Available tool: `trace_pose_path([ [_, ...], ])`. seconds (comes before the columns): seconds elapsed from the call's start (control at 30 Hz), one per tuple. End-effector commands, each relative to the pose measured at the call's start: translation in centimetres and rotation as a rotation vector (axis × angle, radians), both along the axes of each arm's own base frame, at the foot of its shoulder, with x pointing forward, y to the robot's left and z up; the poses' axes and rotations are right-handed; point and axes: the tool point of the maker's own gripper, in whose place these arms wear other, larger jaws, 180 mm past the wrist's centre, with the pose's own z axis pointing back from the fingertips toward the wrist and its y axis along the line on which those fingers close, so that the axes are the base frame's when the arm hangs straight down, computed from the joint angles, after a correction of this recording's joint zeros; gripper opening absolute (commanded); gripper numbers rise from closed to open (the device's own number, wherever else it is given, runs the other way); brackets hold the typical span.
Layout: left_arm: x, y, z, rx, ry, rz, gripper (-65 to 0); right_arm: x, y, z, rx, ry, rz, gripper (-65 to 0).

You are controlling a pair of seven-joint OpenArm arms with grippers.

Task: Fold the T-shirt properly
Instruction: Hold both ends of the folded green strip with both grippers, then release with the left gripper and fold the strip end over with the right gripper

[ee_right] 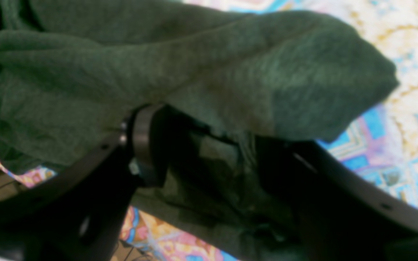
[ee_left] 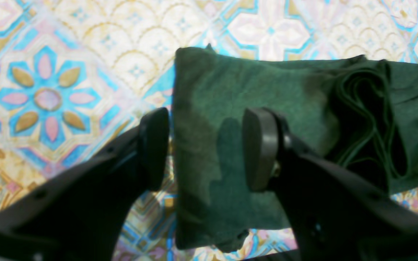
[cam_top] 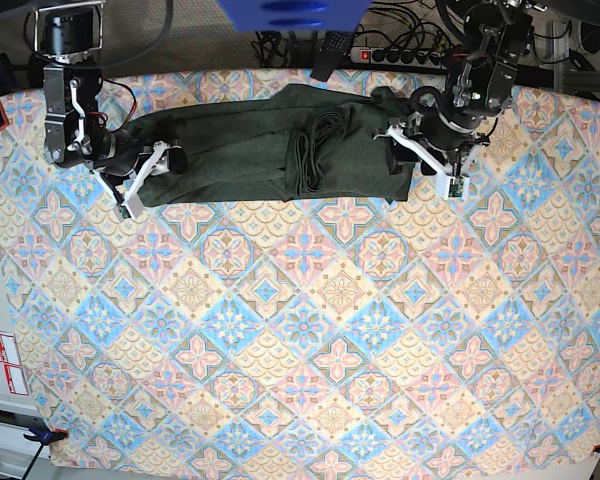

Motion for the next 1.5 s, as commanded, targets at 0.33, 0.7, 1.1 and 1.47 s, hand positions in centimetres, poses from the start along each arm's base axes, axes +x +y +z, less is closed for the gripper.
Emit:
trace_pose_path([
  [0.33,0.8,0.0,0.9,-0.002,-0.041,-0.003,-32.2,-0.2,-0.2,-0.1,-0.001,0.022,0.008,-58.9],
  [0.7,2.1,2.1,1.8,0.001,-0.079,0.080,-32.3,1.2,-8.0,1.6,-0.043,-0.043,-0.247,-65.0],
  [1.1,3.5,6.3,3.6,-0.098,-0.116,0.264,-32.3,2.8,-8.7,2.9,-0.047,-0.091,-0.265,-65.0],
  [1.47,3.4,6.3,3.5,-0.092,-0.111,0.261,-32.3,4.0,-3.0,7.8,-0.067,-0.227,-0.041,-65.0],
])
